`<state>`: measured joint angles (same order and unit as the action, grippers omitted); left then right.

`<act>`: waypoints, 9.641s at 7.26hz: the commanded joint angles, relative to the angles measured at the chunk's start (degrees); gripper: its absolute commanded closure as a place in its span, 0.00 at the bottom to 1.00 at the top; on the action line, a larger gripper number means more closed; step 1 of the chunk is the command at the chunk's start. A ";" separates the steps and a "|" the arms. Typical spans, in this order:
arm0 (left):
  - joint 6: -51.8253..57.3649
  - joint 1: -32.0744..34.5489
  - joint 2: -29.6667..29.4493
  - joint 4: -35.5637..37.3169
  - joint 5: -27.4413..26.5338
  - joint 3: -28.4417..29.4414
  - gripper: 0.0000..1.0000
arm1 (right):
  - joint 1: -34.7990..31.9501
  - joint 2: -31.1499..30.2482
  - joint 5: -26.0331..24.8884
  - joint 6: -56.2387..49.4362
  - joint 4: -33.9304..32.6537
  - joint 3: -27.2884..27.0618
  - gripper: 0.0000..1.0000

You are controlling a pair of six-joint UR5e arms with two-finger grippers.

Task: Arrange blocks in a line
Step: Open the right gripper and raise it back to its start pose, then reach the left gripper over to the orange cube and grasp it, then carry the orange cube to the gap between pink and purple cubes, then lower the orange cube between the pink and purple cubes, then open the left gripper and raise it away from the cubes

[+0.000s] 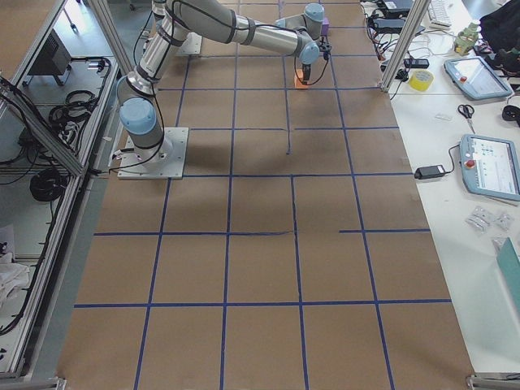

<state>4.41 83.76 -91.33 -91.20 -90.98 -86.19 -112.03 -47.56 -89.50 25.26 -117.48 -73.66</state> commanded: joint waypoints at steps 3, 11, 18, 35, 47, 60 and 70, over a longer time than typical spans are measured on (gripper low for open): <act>-0.01 0.00 -0.34 0.23 0.10 0.15 0.00 | 1.73 -11.37 -0.06 -0.56 1.81 -0.78 0.00; -30.55 17.63 -20.17 27.34 1.61 0.32 0.00 | 13.33 -40.42 -0.50 -11.20 27.22 -7.99 0.00; -31.18 24.87 -34.26 40.83 -3.86 0.94 0.00 | 13.42 -40.24 -0.33 -14.72 25.99 -8.70 0.00; 2.14 -1.72 -26.97 30.38 -0.52 -0.11 0.71 | 13.42 -40.24 -0.33 -14.98 25.99 -8.70 0.00; 15.81 -9.75 -32.86 33.28 -0.43 1.39 0.73 | 13.42 -40.15 -0.33 -14.98 25.99 -8.70 0.00; 15.02 -10.37 -35.14 36.44 0.89 0.41 0.71 | 13.42 -40.15 -0.24 -14.98 25.99 -8.70 0.00; 13.26 -6.26 -19.44 19.68 -1.12 3.05 0.00 | 13.42 -40.15 -0.15 -15.15 25.99 -8.70 0.00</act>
<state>17.68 75.44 -114.43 -67.63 -91.48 -83.40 -98.61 -87.72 -89.64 10.15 -91.49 -82.35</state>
